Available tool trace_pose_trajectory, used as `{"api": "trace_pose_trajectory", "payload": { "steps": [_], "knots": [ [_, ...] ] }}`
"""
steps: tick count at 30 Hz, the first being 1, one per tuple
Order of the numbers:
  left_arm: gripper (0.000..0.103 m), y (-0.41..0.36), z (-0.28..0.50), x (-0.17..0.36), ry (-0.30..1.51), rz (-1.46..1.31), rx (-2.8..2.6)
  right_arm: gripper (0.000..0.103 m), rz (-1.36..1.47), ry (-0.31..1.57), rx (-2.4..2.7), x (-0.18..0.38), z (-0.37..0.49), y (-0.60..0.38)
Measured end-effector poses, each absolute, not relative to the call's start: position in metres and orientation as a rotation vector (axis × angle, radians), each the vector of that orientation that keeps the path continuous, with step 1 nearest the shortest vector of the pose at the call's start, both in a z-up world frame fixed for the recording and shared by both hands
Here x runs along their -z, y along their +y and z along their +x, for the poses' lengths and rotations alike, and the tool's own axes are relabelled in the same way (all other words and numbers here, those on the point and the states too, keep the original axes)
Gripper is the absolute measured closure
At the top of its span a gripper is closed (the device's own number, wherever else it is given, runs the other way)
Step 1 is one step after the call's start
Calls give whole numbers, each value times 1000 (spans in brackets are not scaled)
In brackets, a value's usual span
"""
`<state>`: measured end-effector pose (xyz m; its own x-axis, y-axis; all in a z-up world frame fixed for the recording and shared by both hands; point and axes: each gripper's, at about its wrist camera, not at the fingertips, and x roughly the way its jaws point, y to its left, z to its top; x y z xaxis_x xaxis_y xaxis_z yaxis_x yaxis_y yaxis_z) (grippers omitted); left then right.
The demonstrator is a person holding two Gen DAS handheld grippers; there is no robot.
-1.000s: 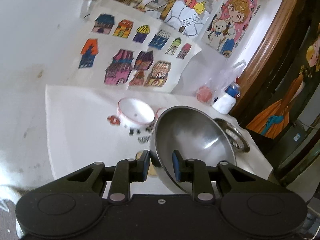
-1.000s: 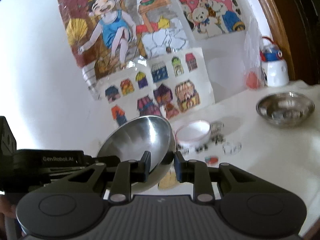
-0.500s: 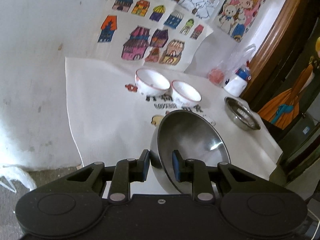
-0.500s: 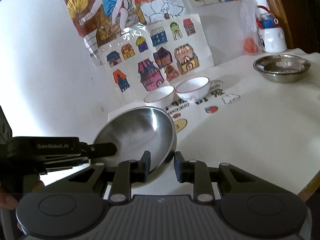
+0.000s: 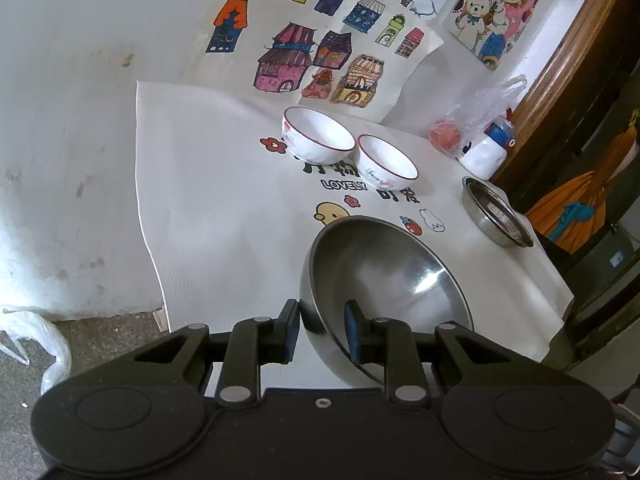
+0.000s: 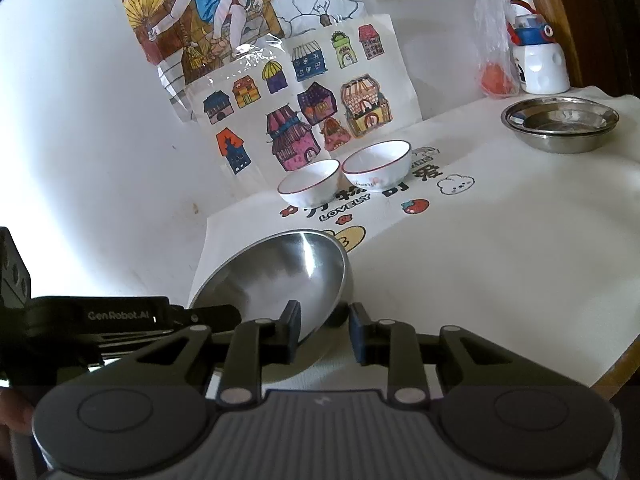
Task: Organize plates and bowls
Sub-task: 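Carry the steel bowl with both grippers onto the cloth beside the white bowls, then open both grippers and release the steel bowl on the cloth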
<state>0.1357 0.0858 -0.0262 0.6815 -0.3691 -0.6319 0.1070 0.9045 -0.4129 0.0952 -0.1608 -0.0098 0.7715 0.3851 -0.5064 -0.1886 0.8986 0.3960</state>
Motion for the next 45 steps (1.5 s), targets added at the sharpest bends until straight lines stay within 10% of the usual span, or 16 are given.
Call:
{"api": "trace_pose_trajectory", "payload": {
  "steps": [9, 27, 45],
  "knots": [
    [74, 90, 137, 29, 767, -383, 292, 60, 326, 610, -326, 9, 95, -159],
    [18, 129, 149, 25, 679, -488, 217, 2, 382, 538, -283, -1, 102, -177],
    [2, 121, 209, 15, 665, -458, 215, 0, 456, 498, -178, 4, 134, -214]
  ]
}}
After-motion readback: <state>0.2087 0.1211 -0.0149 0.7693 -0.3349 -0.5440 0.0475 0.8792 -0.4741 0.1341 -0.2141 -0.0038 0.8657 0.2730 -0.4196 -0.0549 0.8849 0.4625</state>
